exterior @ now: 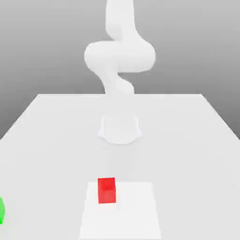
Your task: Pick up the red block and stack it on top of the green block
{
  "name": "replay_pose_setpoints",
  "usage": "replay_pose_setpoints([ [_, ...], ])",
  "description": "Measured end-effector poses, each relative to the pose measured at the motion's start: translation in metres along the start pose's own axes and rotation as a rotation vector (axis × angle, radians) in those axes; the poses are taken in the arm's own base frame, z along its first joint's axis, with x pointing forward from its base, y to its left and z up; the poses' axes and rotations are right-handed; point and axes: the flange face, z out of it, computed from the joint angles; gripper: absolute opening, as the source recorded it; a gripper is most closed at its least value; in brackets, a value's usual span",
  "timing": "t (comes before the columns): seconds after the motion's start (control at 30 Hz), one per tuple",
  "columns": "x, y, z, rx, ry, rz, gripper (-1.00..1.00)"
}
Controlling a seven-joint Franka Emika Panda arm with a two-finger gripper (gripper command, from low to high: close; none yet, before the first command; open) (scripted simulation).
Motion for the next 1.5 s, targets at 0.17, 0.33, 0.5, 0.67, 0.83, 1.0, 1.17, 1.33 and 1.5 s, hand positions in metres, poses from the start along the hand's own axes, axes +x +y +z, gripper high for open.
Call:
replay_pose_setpoints([
  [0.17,-0.021,0.044,0.124,-0.114,-0.153,-0.008,0.00],
  [0.33,-0.069,0.103,0.225,-0.239,-0.292,-0.027,0.00],
  [0.5,-0.137,0.182,0.301,-0.390,-0.428,-0.059,0.00],
  [0.67,-0.191,0.247,0.340,-0.498,-0.509,-0.088,0.00],
  [0.83,-0.211,0.268,0.370,-0.503,-0.513,-0.090,0.00],
  [1.0,-0.219,0.276,0.379,-0.504,-0.515,-0.088,-1.00],
  [1.17,-0.215,0.272,0.375,-0.503,-0.514,-0.089,-1.00],
  [1.33,-0.197,0.253,0.347,-0.503,-0.512,-0.089,-1.00],
  [1.5,-0.163,0.239,0.343,-0.530,-0.491,-0.018,-1.00],
])
